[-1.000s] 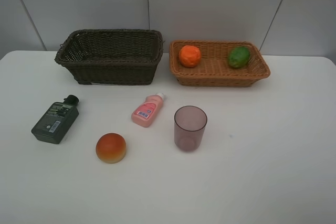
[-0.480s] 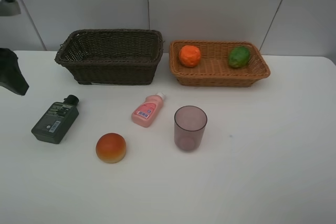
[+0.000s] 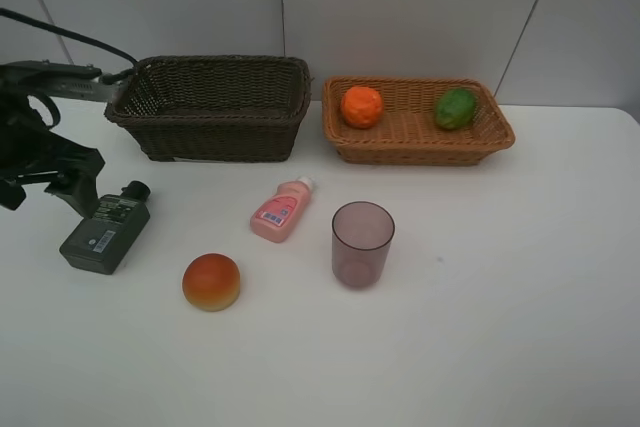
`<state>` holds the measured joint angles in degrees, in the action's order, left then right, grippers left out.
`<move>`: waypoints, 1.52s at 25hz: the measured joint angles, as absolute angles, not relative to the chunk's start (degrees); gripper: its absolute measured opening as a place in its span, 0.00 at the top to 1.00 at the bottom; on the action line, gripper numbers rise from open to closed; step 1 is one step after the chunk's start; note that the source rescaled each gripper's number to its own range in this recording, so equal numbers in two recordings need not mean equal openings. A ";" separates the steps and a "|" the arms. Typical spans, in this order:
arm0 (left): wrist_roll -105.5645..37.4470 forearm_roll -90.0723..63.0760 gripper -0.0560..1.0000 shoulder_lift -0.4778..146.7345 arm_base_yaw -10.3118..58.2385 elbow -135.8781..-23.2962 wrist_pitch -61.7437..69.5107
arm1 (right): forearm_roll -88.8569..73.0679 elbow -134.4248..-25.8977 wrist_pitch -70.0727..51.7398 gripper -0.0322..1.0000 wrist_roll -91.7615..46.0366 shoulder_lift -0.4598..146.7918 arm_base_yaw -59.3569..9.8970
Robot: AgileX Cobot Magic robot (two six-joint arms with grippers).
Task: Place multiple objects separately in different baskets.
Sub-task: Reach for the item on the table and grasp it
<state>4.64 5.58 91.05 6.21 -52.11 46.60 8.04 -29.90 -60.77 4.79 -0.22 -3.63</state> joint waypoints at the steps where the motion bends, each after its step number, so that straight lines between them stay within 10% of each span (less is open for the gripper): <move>1: 5.35 6.13 0.00 91.71 6.21 -52.11 46.47 | 8.04 -29.90 -60.77 0.29 4.79 -0.22 -3.63; 38: 0.63 5.87 0.00 101.46 6.21 -52.16 32.11 | 8.04 -29.90 -60.77 0.29 4.79 -0.22 -3.63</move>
<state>0.63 5.87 101.46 6.21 -52.16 32.11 8.04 -29.90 -60.77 4.79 -0.22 -3.63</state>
